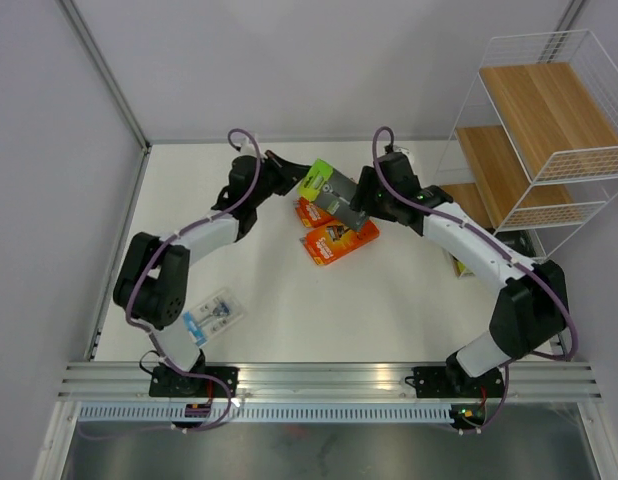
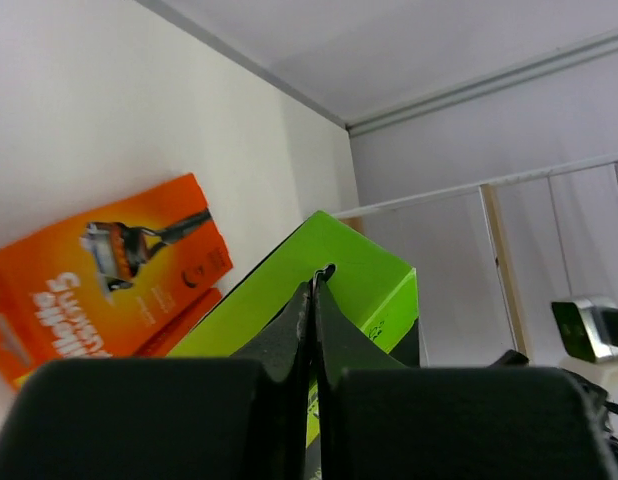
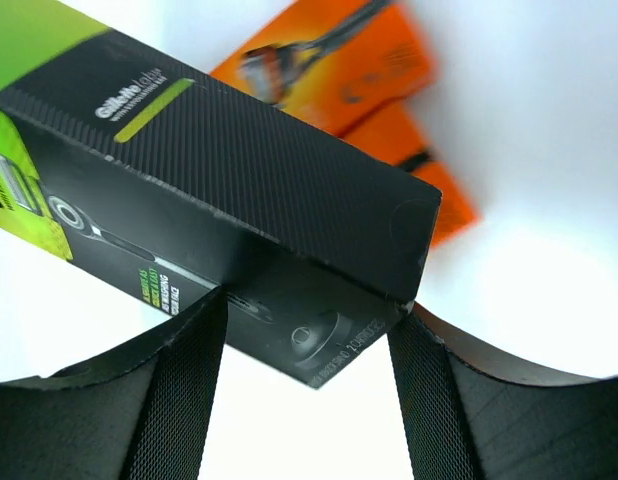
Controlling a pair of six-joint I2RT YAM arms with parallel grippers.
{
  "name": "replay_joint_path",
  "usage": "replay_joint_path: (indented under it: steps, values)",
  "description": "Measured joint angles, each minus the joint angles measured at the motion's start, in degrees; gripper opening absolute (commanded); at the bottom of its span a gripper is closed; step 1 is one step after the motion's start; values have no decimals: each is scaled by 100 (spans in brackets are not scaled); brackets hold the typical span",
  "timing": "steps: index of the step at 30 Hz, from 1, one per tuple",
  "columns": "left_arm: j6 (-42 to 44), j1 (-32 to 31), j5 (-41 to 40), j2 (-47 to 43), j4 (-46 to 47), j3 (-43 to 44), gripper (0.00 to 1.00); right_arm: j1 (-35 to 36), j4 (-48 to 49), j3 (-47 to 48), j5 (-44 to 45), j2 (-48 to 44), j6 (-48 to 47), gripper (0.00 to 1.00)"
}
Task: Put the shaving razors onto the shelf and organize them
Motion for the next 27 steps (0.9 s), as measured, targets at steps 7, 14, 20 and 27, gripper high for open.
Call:
replay_joint_path:
  steps: [7, 14, 20, 27]
  values:
    - [-684, -979, -299, 1517, 160, 778, 2, -855, -479, -573, 715, -560, -566, 70]
    - [-1093, -1663, -476, 2870, -131, 1523, 2, -1484, -407, -463, 1226, -234, -1349, 71]
    - [-1362, -1961, -708, 3331, -11, 1947, 2, -2041, 225, -101, 1300, 435, -1784, 71]
    - [-1486, -2186, -931, 3956, -61, 2625, 2, -2326, 503, 66, 1290, 898, -2221, 75]
